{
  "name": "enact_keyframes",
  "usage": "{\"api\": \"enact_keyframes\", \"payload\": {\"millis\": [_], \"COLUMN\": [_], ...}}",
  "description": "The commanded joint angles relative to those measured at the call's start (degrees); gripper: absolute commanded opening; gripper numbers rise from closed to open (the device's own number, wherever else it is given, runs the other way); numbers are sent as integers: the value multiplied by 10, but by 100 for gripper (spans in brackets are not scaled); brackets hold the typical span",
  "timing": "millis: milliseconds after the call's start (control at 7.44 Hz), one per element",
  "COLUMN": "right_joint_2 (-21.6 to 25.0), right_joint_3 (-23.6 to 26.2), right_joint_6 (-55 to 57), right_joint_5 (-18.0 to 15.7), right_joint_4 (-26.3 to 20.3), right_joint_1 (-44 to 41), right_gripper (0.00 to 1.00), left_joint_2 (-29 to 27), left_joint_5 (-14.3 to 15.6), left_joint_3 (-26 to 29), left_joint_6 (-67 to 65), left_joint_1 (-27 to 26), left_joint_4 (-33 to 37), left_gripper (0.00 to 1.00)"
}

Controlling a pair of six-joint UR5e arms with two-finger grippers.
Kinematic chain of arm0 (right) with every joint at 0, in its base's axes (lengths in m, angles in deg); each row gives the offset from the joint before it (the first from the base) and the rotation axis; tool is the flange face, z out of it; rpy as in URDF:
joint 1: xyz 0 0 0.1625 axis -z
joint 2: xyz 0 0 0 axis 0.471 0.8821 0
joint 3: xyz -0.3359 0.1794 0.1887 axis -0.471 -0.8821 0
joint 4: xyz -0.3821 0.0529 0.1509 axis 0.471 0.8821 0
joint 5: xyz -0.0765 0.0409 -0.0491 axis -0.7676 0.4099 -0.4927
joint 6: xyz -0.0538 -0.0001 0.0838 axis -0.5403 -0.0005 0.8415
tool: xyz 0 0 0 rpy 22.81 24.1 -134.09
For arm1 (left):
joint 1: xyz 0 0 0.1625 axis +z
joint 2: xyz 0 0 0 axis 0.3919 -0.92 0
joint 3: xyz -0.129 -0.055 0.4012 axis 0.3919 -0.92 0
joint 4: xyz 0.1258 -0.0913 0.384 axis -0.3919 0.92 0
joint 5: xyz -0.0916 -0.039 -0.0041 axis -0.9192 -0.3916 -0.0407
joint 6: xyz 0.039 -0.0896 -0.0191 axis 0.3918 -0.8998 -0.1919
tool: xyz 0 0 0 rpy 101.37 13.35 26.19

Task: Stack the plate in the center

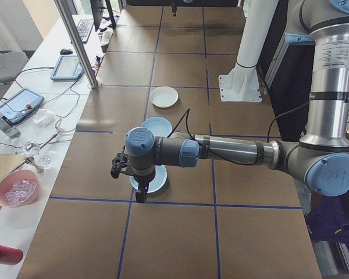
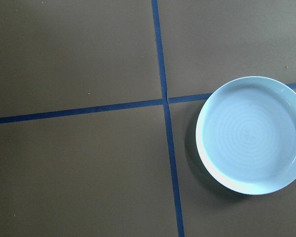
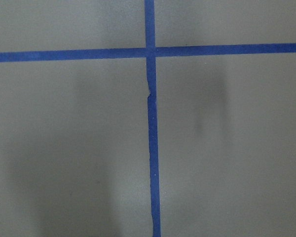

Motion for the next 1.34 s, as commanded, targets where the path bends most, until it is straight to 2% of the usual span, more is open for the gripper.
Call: {"api": "enact_keyframes", "payload": {"millis": [0,134,269,403,672,941,1210], "right_joint_2": [0,0,0,0,0,0,0], "right_joint_3": [0,1,0,0,0,0,0], "right_joint_6": [0,0,0,0,0,0,0], "right_joint_5": [0,0,0,0,0,0,0], "right_joint_4": [0,0,0,0,0,0,0], "right_joint_1": [0,0,0,0,0,0,0], "right_gripper": [100,100,100,100,100,100,100], "left_joint_2": [-6,-17,-31,-55,-93,-93,-93], "left_joint_5": [1,1,1,11,25,31,31], "left_joint_3": [116,177,210,235,274,302,306], "left_joint_6": [-179,-276,-331,-366,-403,-402,-400], "left_joint_1": [40,64,91,139,186,192,209], "left_joint_4": [241,338,377,386,391,430,430], "left_gripper": [100,100,100,100,100,100,96]}}
